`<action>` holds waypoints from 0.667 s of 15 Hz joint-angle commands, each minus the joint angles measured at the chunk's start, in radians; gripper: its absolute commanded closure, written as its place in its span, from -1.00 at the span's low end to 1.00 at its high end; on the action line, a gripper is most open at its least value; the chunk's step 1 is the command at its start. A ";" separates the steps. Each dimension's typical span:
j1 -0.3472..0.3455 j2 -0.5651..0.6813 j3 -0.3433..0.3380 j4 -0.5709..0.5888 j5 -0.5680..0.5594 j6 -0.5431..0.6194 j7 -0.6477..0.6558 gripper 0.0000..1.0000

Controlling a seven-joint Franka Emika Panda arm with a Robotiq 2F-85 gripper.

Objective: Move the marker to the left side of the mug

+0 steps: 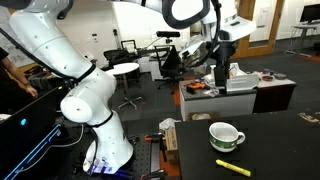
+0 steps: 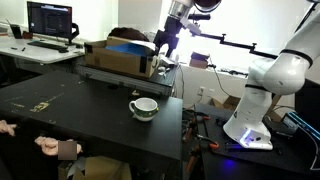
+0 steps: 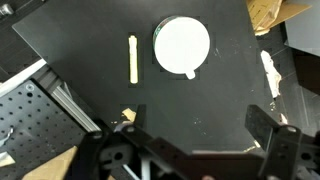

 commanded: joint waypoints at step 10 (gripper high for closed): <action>-0.119 0.124 0.026 -0.091 -0.056 0.083 0.406 -1.00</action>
